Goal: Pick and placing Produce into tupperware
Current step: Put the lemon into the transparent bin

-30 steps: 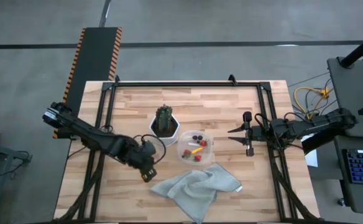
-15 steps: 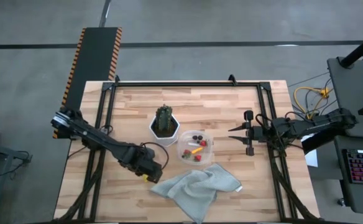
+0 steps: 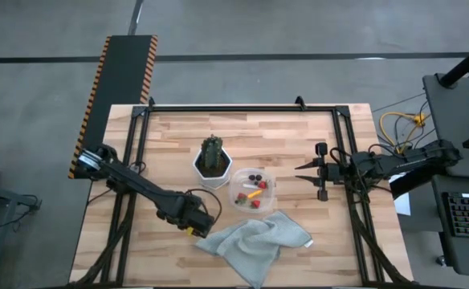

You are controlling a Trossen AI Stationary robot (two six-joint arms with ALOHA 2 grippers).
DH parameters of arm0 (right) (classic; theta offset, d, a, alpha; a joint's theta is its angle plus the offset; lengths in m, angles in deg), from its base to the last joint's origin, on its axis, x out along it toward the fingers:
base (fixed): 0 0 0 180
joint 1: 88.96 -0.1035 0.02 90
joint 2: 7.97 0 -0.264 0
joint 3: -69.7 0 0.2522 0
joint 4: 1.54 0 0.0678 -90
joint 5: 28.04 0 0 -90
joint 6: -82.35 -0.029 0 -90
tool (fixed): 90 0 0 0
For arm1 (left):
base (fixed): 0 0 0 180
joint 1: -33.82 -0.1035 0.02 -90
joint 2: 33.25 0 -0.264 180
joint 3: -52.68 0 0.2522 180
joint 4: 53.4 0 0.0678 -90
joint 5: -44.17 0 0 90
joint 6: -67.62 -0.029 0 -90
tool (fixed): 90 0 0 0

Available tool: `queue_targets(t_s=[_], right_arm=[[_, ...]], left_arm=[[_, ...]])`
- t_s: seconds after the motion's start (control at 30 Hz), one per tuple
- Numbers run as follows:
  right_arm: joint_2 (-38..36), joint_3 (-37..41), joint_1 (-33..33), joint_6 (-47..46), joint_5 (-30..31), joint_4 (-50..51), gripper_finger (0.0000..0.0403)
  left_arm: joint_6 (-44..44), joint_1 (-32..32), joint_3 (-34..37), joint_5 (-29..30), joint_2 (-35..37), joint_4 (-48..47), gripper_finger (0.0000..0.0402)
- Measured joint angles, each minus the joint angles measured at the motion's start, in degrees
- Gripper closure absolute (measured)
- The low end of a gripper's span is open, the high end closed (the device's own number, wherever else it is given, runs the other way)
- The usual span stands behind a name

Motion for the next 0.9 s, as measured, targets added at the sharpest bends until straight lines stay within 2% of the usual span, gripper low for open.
queue_targets(t_s=[0.4, 0.67, 0.9], right_arm=[[0.00, 0.00, 0.00, -0.04, -0.01, 0.41, 0.0303], [0.00, 0.00, 0.00, -0.04, -0.02, 0.39, 0.0303], [0.00, 0.00, 0.00, -0.05, -0.02, 0.39, 0.0303]], left_arm=[[-2.01, -0.13, 0.69, -0.04, -4.04, 0.07, 0.0127], [-2.15, -0.76, 1.40, -0.18, -4.00, 0.17, 0.0127], [-3.03, -1.36, 2.74, -0.27, -4.37, 4.53, 0.0127]])
